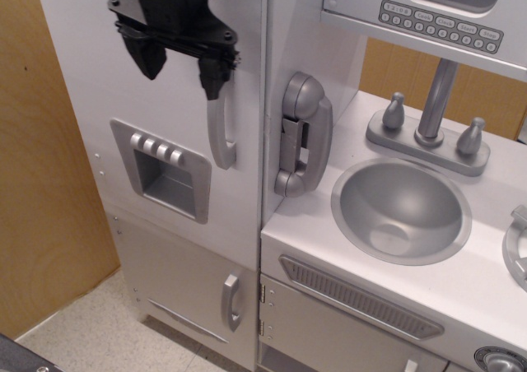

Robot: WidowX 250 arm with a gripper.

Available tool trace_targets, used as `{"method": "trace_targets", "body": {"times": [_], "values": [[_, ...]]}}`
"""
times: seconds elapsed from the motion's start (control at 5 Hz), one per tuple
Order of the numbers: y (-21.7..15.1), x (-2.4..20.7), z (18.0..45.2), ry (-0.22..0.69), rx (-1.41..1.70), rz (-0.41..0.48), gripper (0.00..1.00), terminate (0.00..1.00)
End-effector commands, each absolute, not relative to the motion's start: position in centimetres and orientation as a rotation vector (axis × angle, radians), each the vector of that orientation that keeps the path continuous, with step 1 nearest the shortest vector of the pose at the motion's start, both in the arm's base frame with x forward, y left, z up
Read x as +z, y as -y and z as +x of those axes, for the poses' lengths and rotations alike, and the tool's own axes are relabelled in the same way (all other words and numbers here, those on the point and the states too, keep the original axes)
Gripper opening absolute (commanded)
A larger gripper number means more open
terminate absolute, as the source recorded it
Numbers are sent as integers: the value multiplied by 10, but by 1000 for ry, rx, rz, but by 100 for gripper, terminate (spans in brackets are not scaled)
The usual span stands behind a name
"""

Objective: Open fridge

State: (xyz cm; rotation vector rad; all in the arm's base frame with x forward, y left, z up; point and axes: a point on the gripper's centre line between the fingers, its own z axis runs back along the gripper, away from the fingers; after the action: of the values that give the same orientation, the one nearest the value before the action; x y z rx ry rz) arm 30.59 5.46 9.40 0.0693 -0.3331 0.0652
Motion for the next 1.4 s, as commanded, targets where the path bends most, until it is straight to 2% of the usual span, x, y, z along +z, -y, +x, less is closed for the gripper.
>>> {"method": "trace_targets", "body": {"times": [0.0,0.2,0.4,0.6,0.8,1.0,1.2], "values": [[-55,95,336,388,102,93,100,0],[-59,86,344,386,113,104,100,0],[-53,68,330,376,66,82,0,0],[-55,64,328,417,38,71,0,0],[-60,60,329,406,-17,5,0,0],[-65,59,330,432,-32,-3,0,0],[-72,67,315,411,-33,3,0,0]]}}
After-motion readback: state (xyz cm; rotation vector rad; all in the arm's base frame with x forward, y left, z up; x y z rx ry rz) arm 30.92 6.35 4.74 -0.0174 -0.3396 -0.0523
